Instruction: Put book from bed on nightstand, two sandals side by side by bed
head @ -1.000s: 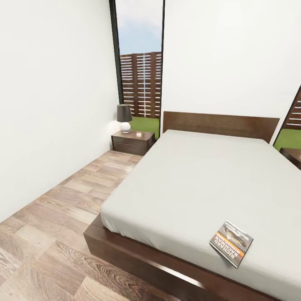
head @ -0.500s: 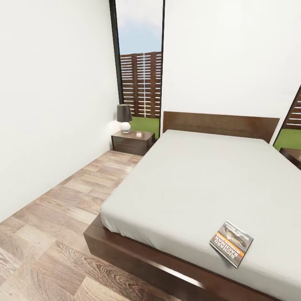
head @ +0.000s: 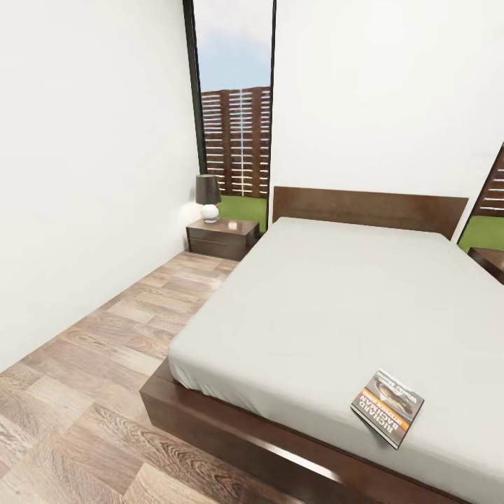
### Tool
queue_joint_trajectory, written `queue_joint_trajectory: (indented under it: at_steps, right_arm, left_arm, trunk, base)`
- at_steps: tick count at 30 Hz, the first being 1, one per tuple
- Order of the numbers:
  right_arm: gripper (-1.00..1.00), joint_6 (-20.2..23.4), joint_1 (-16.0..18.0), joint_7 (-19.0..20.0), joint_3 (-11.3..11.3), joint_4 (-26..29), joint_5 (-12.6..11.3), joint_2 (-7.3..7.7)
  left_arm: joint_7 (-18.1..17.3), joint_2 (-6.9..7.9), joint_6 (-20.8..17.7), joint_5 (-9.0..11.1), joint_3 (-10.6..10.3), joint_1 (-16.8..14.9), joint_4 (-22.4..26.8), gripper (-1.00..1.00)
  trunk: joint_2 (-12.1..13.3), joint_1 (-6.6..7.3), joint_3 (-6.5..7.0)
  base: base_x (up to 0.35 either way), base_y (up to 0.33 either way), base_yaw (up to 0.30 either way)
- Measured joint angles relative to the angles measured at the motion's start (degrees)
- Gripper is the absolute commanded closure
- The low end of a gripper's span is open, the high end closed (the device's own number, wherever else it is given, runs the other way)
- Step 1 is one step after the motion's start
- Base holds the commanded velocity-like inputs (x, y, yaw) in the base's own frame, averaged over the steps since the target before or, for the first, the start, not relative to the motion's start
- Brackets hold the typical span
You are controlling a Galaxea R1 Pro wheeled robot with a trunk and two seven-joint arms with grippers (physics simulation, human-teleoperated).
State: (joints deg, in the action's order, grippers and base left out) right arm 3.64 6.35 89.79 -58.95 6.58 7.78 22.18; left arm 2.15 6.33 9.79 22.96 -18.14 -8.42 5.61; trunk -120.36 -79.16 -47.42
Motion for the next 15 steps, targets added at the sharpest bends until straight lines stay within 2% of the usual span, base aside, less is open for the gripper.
queue_joint_trajectory:
  at_steps: [15]
  right_arm:
    - [-1.0,0.98,0.45,-0.02,0.03,0.37,0.05,-0.1]
  left_arm:
    - [-0.13,0.11,-0.07,-0.07,-0.03,0.0,0.0,-1.0]
  trunk:
    - [0.0,0.0,0.0]
  base:
    - [0.0,0.0,0.0]
